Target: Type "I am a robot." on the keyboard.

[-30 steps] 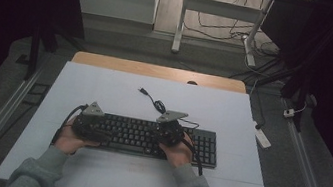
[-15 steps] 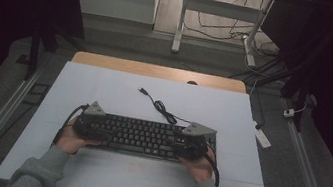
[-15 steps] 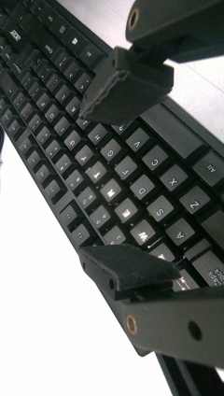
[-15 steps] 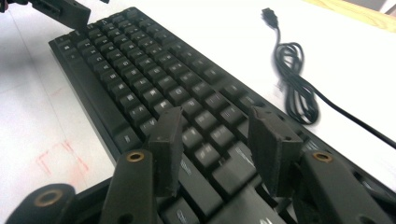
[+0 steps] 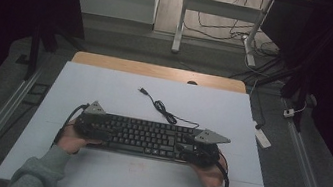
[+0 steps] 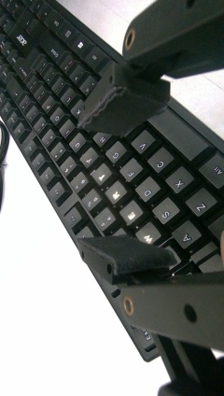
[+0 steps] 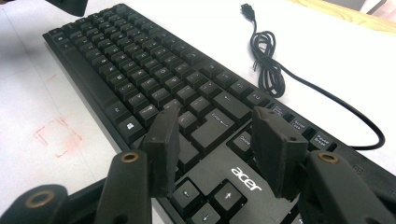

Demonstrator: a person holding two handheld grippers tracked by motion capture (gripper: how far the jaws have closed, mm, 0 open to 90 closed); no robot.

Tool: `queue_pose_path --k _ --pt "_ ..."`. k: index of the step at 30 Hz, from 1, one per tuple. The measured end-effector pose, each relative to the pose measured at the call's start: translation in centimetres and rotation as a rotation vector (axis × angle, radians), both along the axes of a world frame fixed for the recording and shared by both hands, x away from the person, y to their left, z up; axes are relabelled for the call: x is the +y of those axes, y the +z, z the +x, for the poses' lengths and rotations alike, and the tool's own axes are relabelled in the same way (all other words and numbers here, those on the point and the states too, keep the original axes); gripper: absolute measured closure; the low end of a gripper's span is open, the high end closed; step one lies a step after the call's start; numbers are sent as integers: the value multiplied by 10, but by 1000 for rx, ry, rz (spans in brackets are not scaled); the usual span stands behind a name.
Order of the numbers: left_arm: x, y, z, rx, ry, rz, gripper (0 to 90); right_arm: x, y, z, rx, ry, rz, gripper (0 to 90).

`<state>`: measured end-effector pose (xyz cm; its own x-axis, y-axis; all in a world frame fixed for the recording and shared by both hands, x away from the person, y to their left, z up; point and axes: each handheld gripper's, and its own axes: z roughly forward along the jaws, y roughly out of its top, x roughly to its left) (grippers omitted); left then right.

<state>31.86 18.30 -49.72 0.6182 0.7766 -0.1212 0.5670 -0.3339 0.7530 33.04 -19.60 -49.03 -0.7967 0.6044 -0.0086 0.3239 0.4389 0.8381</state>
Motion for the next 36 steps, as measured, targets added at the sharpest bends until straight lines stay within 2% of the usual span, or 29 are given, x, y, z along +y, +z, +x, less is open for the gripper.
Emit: queue_pose_path --k 4,7,12,15,19,24,36 --pt "-1 0 1 -3 -4 -2 428 1 -2 1 0 3 -8 520" --pt "-1 0 1 -13 -10 -8 500 1 -2 1 1 2 -14 520" --pt "-2 0 2 -15 -25 -11 767 1 -3 1 4 1 -12 520" --pt "-3 0 4 -6 -28 -11 879 1 -4 0 8 2 -20 518" --pt "-9 -3 9 6 -41 0 890 2 -5 0 9 1 -26 518" --pt "-17 -9 15 20 -49 44 890 3 -6 1 7 -1 -28 517" --pt "-28 -18 23 42 -57 70 890 2 -7 1 11 -2 -33 514"
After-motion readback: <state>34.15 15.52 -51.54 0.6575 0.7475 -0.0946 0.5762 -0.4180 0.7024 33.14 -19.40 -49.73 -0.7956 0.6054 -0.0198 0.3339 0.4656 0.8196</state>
